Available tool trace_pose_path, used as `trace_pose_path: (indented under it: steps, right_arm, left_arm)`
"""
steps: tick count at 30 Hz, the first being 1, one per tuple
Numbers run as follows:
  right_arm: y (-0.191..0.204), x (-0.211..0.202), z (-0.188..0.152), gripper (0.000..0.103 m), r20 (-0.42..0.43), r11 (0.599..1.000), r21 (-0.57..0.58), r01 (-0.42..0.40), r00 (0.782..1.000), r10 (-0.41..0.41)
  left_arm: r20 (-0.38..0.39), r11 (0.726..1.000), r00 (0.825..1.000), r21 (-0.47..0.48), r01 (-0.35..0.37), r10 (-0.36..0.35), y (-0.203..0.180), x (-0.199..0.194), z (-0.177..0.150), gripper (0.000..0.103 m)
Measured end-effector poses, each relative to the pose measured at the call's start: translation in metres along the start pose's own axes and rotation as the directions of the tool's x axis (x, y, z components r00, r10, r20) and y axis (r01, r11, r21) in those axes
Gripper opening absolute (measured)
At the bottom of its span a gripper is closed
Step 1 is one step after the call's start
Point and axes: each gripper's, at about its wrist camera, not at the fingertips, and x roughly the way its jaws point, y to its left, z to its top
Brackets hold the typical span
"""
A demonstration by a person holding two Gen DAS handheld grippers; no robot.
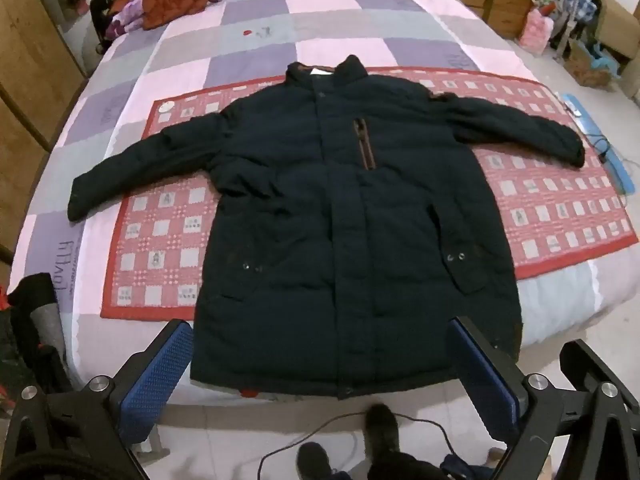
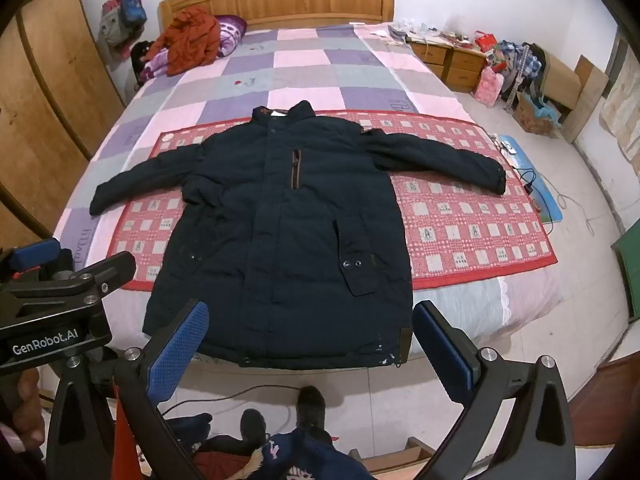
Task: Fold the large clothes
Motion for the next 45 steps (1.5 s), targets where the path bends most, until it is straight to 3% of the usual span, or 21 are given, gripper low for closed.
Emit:
trace_pose_path:
  steps: [24,45]
  right_arm:
    - [0.001,-0.007,0.001,0.103,0.002,1.000,0.015,0.012,1.000,-0.012]
    - [0.028,-0.022,-0.020,0.103,0.045,0.997,0.061,0.041,0.998,-0.044]
  left_arm:
    - [0.007,1.000,1.000,0.005,0.021,-0.021,0.010,-0.003,0.004,0.103]
    - [0.043,0.999,0.998,0.024,0.034,-0.035,0.026,-0.017,0.000,0.103]
